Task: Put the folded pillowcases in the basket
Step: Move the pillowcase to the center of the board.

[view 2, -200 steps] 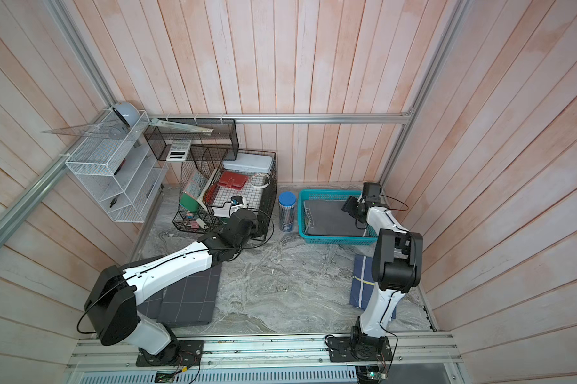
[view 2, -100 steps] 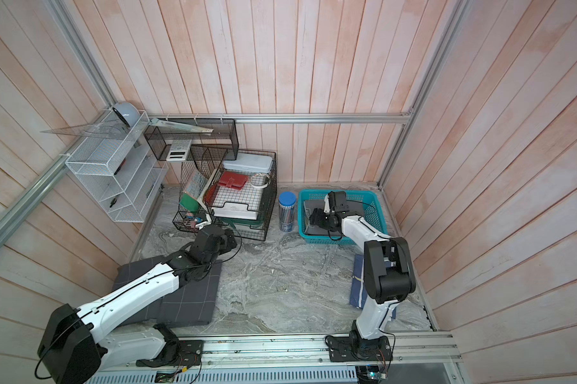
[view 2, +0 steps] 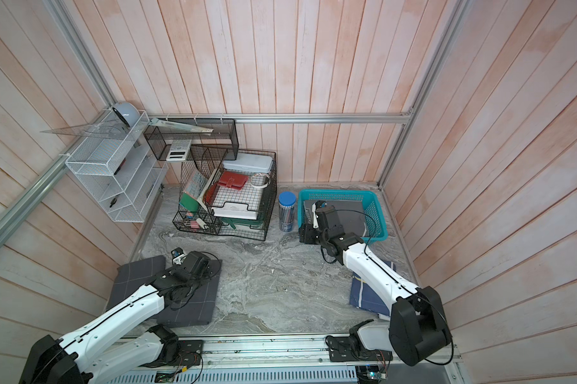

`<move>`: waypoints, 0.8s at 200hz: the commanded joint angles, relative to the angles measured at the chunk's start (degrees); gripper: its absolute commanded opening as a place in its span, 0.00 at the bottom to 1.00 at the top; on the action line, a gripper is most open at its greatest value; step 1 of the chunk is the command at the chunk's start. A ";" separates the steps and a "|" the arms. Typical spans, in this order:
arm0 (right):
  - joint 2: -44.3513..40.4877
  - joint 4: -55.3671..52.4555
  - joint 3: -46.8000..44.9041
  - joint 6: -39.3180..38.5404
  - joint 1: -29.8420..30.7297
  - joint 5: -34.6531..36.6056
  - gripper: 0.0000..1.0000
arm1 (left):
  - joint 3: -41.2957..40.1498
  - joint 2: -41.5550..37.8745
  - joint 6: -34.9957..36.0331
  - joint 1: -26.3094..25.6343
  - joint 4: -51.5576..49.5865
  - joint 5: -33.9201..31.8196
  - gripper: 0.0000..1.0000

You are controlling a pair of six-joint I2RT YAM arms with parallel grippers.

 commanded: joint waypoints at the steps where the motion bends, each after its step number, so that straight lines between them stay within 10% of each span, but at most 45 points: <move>1: -4.07 -3.02 -3.44 0.46 5.66 5.93 0.69 | -1.88 2.49 -3.50 -4.20 3.41 5.72 0.93; 55: -11.60 -4.15 -9.63 5.89 17.26 11.39 0.69 | -2.82 12.37 -10.81 -17.94 12.29 8.09 0.93; 160: -22.94 -10.09 -14.50 10.55 20.84 17.84 0.69 | 16.63 28.19 -3.04 -26.18 20.29 9.84 0.93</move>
